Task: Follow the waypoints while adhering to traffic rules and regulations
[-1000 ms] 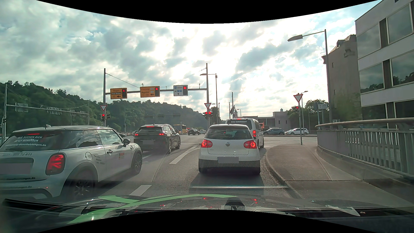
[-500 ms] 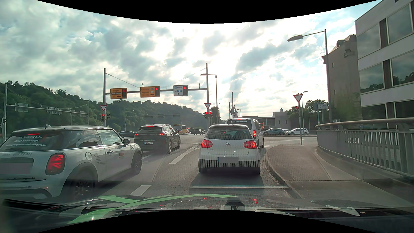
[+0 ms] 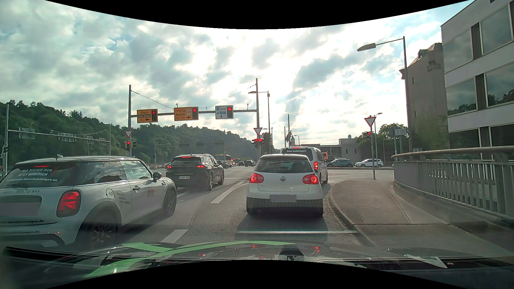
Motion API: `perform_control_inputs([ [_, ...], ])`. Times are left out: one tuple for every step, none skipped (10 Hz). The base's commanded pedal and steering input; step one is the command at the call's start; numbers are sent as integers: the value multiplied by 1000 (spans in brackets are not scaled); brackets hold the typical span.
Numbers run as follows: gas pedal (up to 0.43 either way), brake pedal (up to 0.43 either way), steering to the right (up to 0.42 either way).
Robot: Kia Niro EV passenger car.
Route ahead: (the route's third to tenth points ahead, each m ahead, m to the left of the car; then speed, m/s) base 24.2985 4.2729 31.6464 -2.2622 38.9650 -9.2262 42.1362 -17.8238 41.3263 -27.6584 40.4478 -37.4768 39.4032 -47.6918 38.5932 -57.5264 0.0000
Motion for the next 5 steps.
perform_control_inputs([
  [0,463,9],
  [0,463,9],
  [0,470,9],
  [0,463,9],
  [0,463,9],
])
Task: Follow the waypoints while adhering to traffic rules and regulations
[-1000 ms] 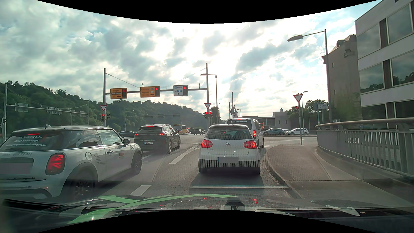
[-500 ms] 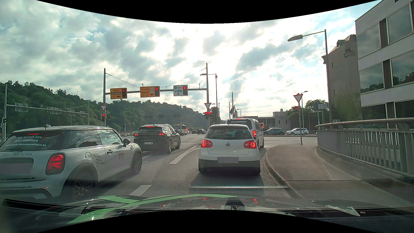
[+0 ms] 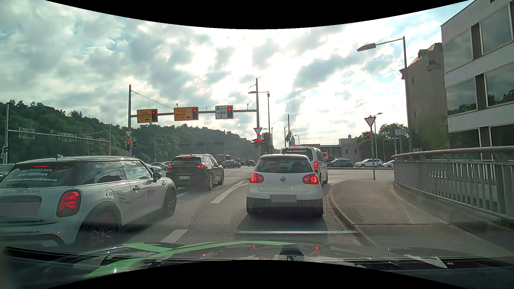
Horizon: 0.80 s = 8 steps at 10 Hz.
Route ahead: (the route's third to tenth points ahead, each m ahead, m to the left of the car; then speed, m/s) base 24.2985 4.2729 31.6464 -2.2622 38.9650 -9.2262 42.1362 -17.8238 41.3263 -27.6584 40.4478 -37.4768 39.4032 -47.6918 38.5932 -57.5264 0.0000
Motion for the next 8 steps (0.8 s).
perform_control_inputs([
  [0,463,9],
  [0,463,9],
  [0,470,9],
  [0,463,9],
  [0,470,9],
  [0,463,9],
  [0,463,9],
  [0,470,9],
])
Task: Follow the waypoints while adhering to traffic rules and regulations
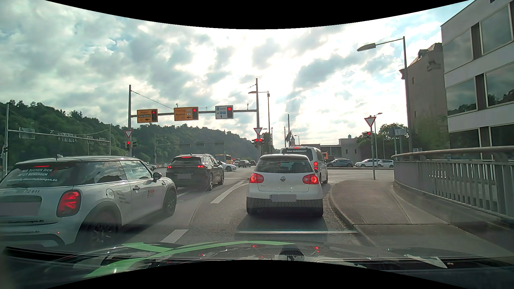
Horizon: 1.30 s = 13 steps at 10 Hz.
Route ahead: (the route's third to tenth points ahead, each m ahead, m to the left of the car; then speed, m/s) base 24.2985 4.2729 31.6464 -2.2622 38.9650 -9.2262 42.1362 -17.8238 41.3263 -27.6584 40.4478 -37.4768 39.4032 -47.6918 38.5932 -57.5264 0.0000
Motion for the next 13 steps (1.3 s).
perform_control_inputs([
  [0,463,9],
  [0,470,9],
  [0,470,9],
  [0,470,9],
  [0,463,9],
  [0,463,9],
  [0,463,9],
  [0,463,9],
  [0,463,9],
  [0,463,9],
  [0,470,9],
  [0,470,9],
  [0,470,9],
])
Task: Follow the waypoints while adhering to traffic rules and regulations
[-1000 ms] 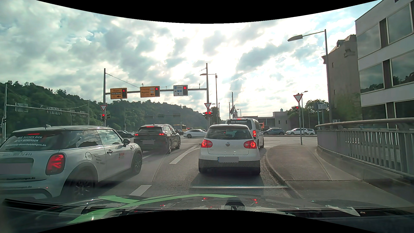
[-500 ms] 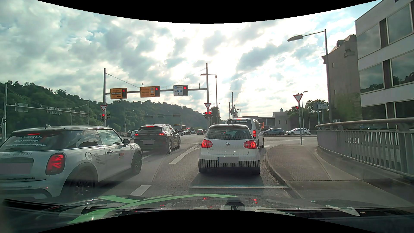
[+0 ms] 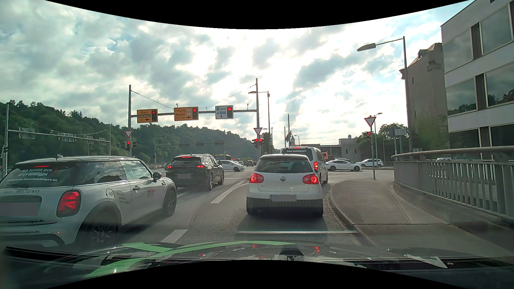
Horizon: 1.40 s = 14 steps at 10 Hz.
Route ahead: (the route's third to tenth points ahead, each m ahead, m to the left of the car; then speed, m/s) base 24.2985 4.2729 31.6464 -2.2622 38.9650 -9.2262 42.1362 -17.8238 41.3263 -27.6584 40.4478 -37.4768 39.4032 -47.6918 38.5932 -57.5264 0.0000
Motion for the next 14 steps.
perform_control_inputs([
  [0,463,9],
  [0,463,9],
  [0,463,9],
  [0,463,9],
  [0,463,9],
  [0,463,9],
  [0,463,9],
  [0,463,9],
  [0,463,9],
  [0,463,9],
  [0,463,9],
  [0,470,9],
  [0,463,9],
  [0,470,9],
])
